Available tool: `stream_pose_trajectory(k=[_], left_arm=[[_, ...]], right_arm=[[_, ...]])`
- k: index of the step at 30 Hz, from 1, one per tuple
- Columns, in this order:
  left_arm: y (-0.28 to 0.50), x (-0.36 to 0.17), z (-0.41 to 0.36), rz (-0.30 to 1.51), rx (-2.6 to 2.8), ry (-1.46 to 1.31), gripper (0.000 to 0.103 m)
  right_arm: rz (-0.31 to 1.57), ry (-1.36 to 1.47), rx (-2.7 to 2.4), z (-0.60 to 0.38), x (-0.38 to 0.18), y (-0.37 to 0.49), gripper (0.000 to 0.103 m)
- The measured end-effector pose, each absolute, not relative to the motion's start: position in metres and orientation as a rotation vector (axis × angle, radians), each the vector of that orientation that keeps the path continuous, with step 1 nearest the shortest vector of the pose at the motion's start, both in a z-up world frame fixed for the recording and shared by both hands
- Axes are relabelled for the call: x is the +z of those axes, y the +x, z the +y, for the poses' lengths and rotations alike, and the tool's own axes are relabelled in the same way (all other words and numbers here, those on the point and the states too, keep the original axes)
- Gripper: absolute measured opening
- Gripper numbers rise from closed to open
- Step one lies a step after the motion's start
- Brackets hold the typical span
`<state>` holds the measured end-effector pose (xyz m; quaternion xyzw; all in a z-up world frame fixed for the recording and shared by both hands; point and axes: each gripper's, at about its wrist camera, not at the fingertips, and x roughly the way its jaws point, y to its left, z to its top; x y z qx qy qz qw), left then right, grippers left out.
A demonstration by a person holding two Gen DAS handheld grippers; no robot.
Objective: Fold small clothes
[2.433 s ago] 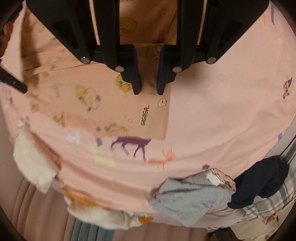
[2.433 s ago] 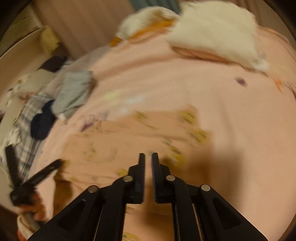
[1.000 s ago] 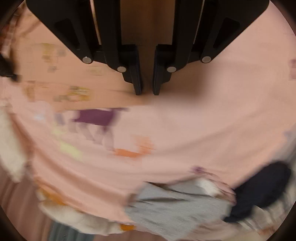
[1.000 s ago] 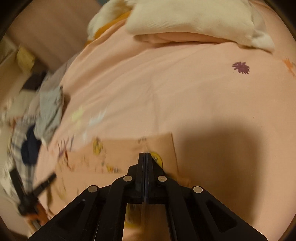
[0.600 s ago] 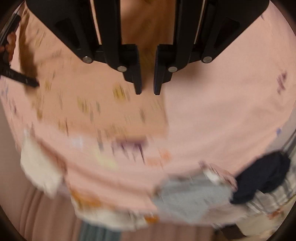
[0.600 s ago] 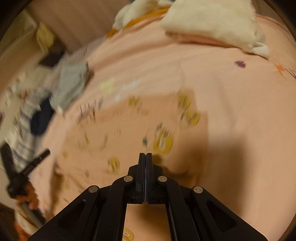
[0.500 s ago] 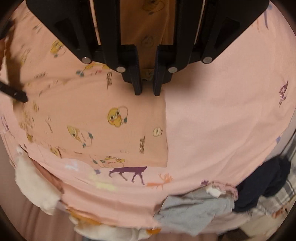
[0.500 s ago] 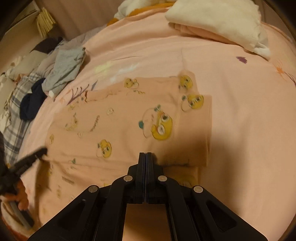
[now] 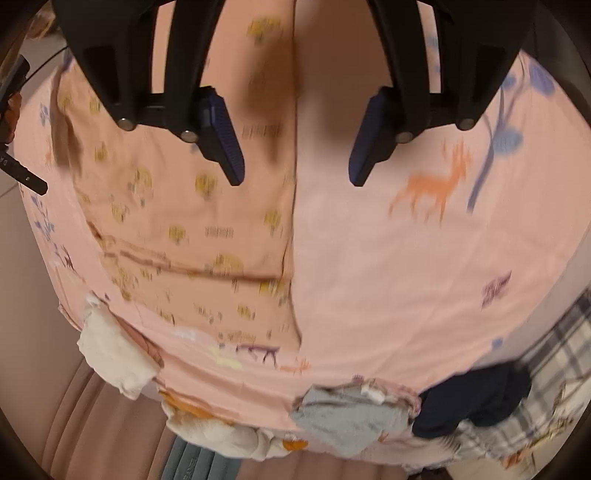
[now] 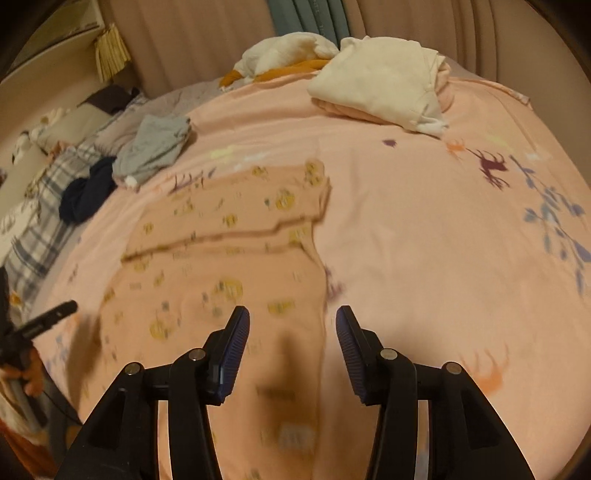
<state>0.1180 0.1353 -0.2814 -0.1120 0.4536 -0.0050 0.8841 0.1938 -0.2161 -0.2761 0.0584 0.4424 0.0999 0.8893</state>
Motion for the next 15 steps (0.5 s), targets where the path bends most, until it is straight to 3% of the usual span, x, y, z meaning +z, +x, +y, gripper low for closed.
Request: stream_pose_trajectory(k=[3, 6, 15], left_arm=[[0.105, -0.302, 0.144, 1.042, -0.053, -0.327, 0.060], [0.088, -0.328, 0.158, 1.135, -0.101, -0.505, 0.060], [0.075, -0.341, 0.139, 1.202, -0.358, -0.685, 0.064]], right_arm=[[0.932, 0.108, 0.205, -0.226, -0.280, 0.173, 0.050], [0.976, 0.165, 0.204, -0.242, -0.291, 0.156, 0.058], [1.131, 0.457, 0.266, -0.289, -0.335, 0.134, 0.061]])
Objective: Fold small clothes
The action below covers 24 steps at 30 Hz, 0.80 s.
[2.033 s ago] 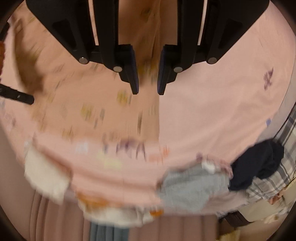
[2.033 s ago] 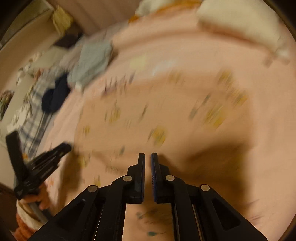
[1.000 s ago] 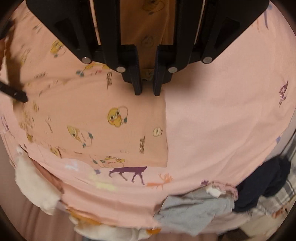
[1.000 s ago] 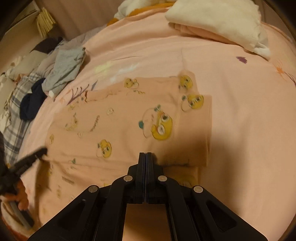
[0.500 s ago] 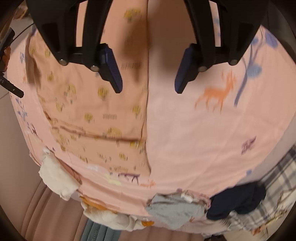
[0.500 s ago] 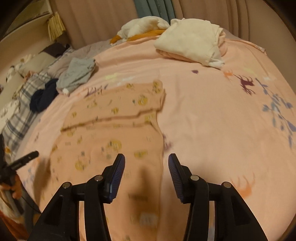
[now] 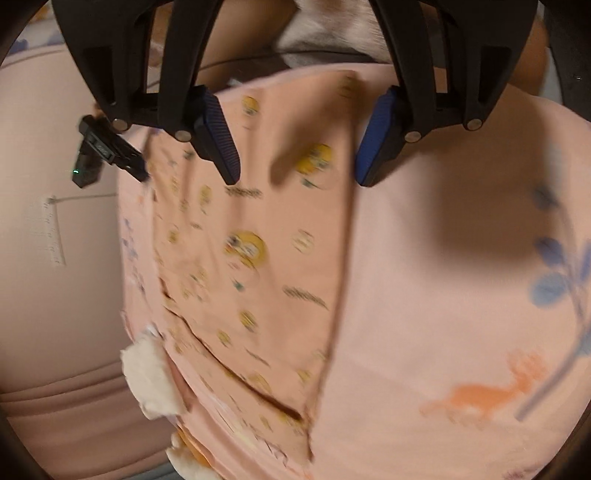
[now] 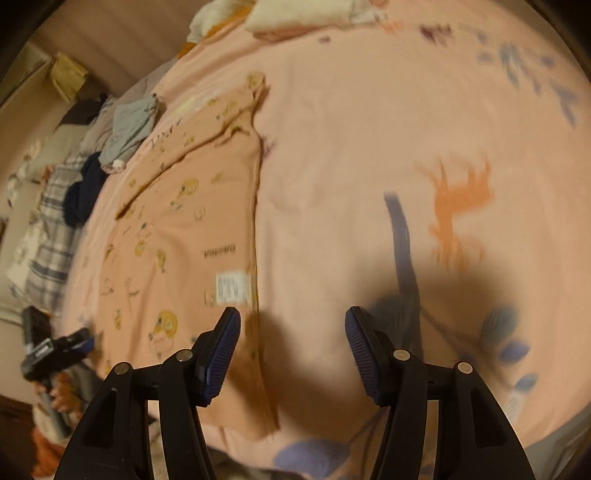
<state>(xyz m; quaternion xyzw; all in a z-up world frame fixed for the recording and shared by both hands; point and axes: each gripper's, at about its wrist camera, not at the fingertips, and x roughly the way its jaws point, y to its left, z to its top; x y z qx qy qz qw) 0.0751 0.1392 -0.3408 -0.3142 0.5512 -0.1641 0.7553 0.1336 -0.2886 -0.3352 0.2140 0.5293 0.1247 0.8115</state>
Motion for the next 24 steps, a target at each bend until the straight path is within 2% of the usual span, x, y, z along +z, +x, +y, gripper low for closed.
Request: stream_pose_trajectory(k=[4, 6, 7, 8, 9, 10, 11, 12, 19, 24], left_arm=[[0.076, -0.337, 0.115, 1.181, -0.365, -0.602, 0.063], [0.076, -0.337, 0.107, 1.181, -0.379, -0.599, 0.055], [0.076, -0.336, 0.106, 1.178, -0.360, -0.585, 0.043], [0.076, -0.336, 0.103, 1.174, -0.325, -0.544, 0.024], [0.077, -0.335, 0.098, 1.164, -0.286, -0.476, 0.015], [0.075, -0.334, 0.098, 1.153, -0.271, -0.432, 0.010], [0.075, -0.332, 0.092, 1.139, -0.258, -0.377, 0.010], [0.074, -0.331, 0.089, 1.133, -0.246, -0.346, 0.010], [0.075, -0.322, 0.077, 1.067, -0.218, -0.212, 0.007], [0.085, -0.313, 0.073, 1.029, -0.222, -0.218, 0.007]], right_arm=[[1.151, 0.536, 0.384, -0.275, -0.343, 0.125, 0.063], [1.150, 0.526, 0.425, -0.265, -0.342, 0.122, 0.063], [1.146, 0.503, 0.443, -0.258, -0.341, 0.120, 0.063], [1.138, 0.479, 0.450, -0.253, -0.339, 0.119, 0.061], [1.128, 0.440, 0.449, -0.247, -0.337, 0.119, 0.044], [1.129, 0.409, 0.444, -0.244, -0.336, 0.120, 0.019], [1.129, 0.387, 0.439, -0.241, -0.336, 0.120, 0.012], [1.121, 0.369, 0.431, -0.238, -0.335, 0.121, 0.010], [1.090, 0.332, 0.418, -0.240, -0.329, 0.122, 0.009], [1.051, 0.330, 0.404, -0.240, -0.317, 0.125, 0.008]])
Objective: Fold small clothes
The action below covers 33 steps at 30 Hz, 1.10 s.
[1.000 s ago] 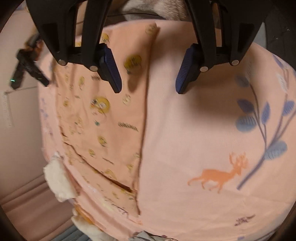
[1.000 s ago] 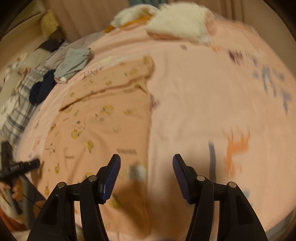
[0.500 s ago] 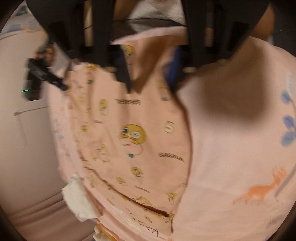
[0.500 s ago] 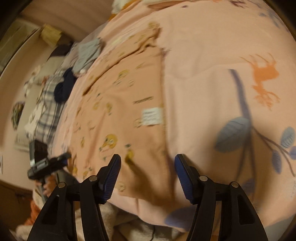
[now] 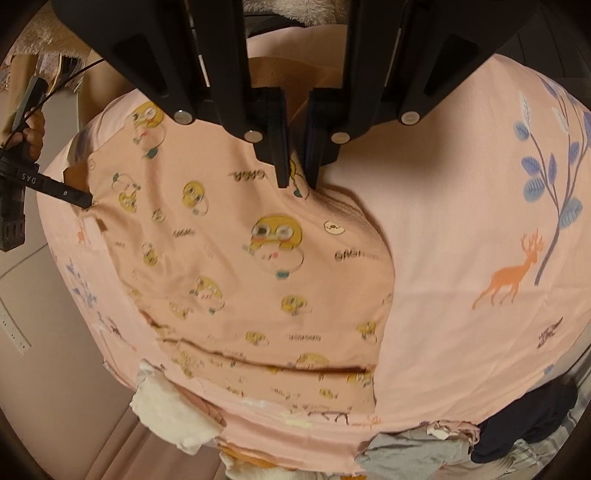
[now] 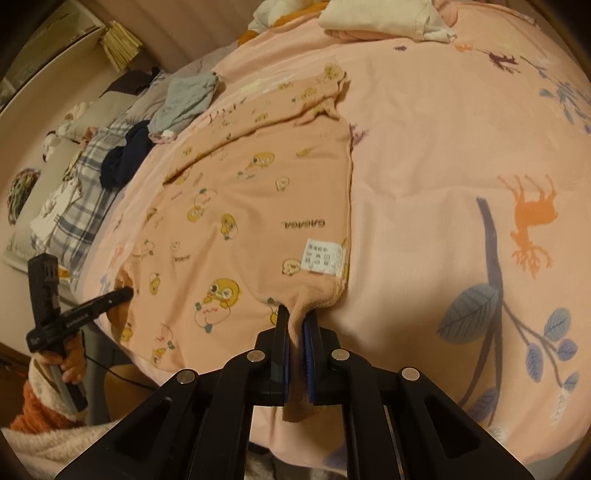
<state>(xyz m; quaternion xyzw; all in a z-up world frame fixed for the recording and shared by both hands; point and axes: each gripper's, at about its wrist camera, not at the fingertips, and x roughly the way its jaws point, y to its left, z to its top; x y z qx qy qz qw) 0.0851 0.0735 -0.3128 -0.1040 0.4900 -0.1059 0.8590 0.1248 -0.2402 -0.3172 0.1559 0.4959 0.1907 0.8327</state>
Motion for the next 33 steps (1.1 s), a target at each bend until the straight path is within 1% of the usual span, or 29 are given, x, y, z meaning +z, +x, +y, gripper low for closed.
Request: stream_pose_trajectory(k=[10, 15, 20, 24, 29, 33], left_arm=[[0.104, -0.281, 0.074, 0.951, -0.248, -0.263, 0.007], [0.114, -0.265, 0.078, 0.913, -0.231, -0.315, 0.007], [0.125, -0.241, 0.077, 0.833, -0.228, -0.292, 0.007], [0.146, -0.228, 0.083, 0.803, -0.250, -0.365, 0.007], [0.189, -0.210, 0.095, 0.735, -0.242, -0.430, 0.007], [0.241, -0.216, 0.114, 0.718, -0.191, -0.503, 0.007]], right_arm=[[0.933, 0.173, 0.364, -0.222, -0.280, 0.133, 0.008], [0.895, 0.177, 0.359, -0.223, -0.266, 0.148, 0.008], [0.856, 0.177, 0.350, -0.226, -0.244, 0.162, 0.008], [0.803, 0.195, 0.364, -0.225, -0.225, 0.175, 0.008], [0.740, 0.198, 0.373, -0.222, -0.203, 0.216, 0.008], [0.747, 0.216, 0.355, -0.217, -0.208, 0.280, 0.008]])
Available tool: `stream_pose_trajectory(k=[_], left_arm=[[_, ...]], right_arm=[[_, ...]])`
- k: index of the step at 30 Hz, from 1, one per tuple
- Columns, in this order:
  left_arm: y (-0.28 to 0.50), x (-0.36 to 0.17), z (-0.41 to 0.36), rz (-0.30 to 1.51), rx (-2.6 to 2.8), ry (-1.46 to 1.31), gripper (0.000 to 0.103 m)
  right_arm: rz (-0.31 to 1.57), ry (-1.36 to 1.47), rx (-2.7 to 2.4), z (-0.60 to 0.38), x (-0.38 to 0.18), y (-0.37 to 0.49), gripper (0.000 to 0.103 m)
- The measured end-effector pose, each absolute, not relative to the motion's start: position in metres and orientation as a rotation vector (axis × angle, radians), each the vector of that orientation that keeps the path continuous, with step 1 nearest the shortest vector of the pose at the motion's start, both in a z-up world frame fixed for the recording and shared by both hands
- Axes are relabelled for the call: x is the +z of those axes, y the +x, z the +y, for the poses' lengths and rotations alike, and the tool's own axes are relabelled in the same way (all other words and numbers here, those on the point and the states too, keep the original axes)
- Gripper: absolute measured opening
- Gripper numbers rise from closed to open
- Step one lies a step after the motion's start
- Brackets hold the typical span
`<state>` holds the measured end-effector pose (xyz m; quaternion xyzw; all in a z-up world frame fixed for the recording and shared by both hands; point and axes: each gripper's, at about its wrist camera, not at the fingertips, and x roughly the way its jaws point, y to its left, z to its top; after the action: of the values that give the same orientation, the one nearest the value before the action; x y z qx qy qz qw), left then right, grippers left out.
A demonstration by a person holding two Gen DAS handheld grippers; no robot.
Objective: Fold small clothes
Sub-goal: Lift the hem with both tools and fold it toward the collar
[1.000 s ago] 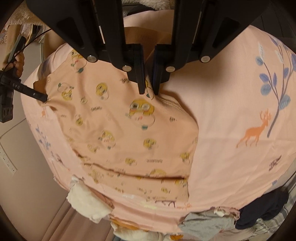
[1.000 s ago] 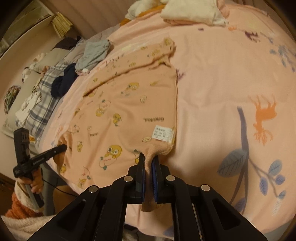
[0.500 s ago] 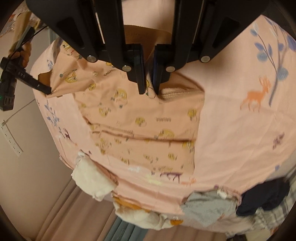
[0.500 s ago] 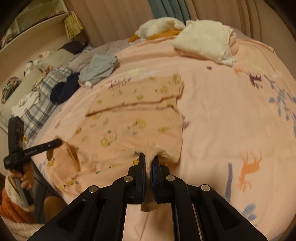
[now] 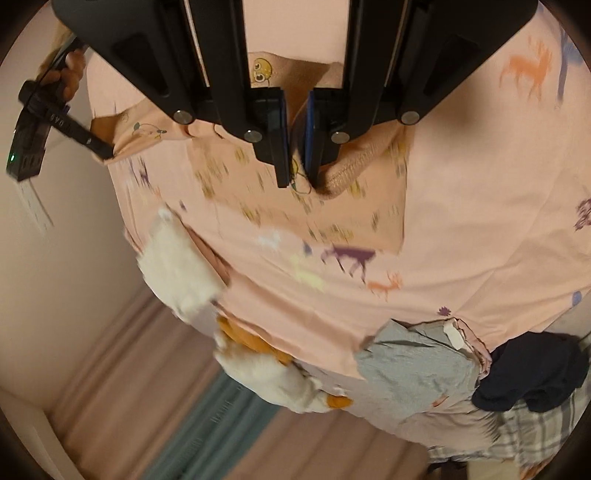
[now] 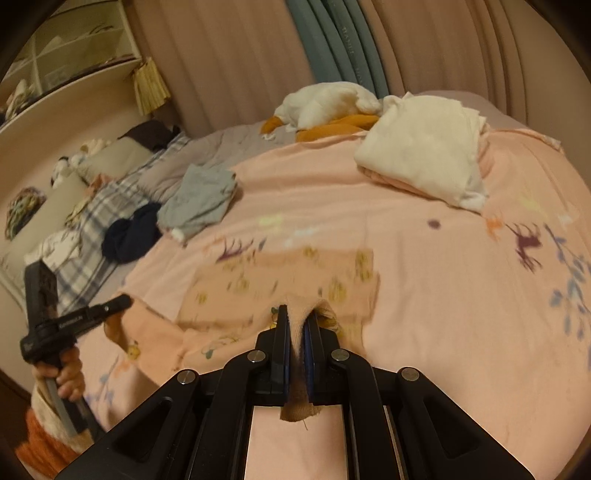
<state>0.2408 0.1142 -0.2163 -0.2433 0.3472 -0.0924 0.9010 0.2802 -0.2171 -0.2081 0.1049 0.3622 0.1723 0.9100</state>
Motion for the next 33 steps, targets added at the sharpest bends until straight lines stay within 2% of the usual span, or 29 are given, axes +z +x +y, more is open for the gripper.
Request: stream_pose_trajectory(k=[4, 7, 9, 12, 13, 14, 15, 16, 18, 21, 23, 24, 25, 26, 27, 29, 33], left_arm=[[0.303, -0.248, 0.138, 0.759, -0.081, -0.569, 0.007], [0.352, -0.302, 0.151, 0.863, -0.048, -0.731, 0.008], [0.371, -0.328, 0.151, 0.931, 0.020, -0.724, 0.007], [0.367, -0.322, 0.153, 0.907, -0.023, -0.694, 0.009], [0.361, -0.309, 0.153, 0.906, -0.022, -0.648, 0.016], [0.357, -0.299, 0.154, 0.907, -0.001, -0.607, 0.035], [0.350, -0.288, 0.154, 0.906, 0.027, -0.561, 0.045], [0.337, -0.271, 0.153, 0.880, 0.031, -0.518, 0.048], [0.316, -0.257, 0.146, 0.842, -0.029, -0.482, 0.048], [0.290, -0.252, 0.121, 0.904, -0.121, -0.431, 0.042], [0.288, -0.265, 0.098, 0.957, -0.159, -0.390, 0.036], [0.292, -0.275, 0.088, 0.986, -0.173, -0.364, 0.033], [0.299, -0.287, 0.077, 1.020, -0.170, -0.344, 0.029], [0.305, -0.302, 0.068, 1.050, -0.146, -0.330, 0.029], [0.311, -0.309, 0.064, 1.055, -0.135, -0.319, 0.029], [0.325, -0.314, 0.062, 1.022, -0.104, -0.314, 0.028], [0.368, -0.298, 0.078, 0.939, -0.071, -0.387, 0.030]], right_arm=[[0.812, 0.232, 0.308, -0.211, -0.235, 0.347, 0.008], [0.932, 0.301, 0.194, -0.211, -0.284, 0.412, 0.008], [1.014, 0.349, 0.143, -0.212, -0.315, 0.436, 0.008], [1.038, 0.472, 0.149, -0.226, -0.337, 0.435, 0.010], [1.034, 0.464, 0.173, -0.229, -0.331, 0.428, 0.015], [1.032, 0.438, 0.174, -0.231, -0.323, 0.421, 0.019], [1.031, 0.403, 0.166, -0.232, -0.314, 0.414, 0.034], [1.021, 0.345, 0.137, -0.234, -0.300, 0.403, 0.057], [0.972, 0.307, 0.108, -0.238, -0.279, 0.381, 0.078], [0.953, 0.299, 0.229, -0.235, -0.270, 0.353, 0.078], [0.975, 0.258, 0.299, -0.218, -0.279, 0.343, 0.066], [0.994, 0.233, 0.313, -0.209, -0.286, 0.341, 0.048], [1.027, 0.202, 0.316, -0.197, -0.295, 0.343, 0.038], [1.064, 0.180, 0.309, -0.185, -0.307, 0.348, 0.021], [1.083, 0.170, 0.310, -0.178, -0.316, 0.352, 0.014], [1.086, 0.130, 0.301, -0.164, -0.330, 0.366, 0.014], [1.013, 0.192, 0.269, -0.162, -0.319, 0.413, 0.014]])
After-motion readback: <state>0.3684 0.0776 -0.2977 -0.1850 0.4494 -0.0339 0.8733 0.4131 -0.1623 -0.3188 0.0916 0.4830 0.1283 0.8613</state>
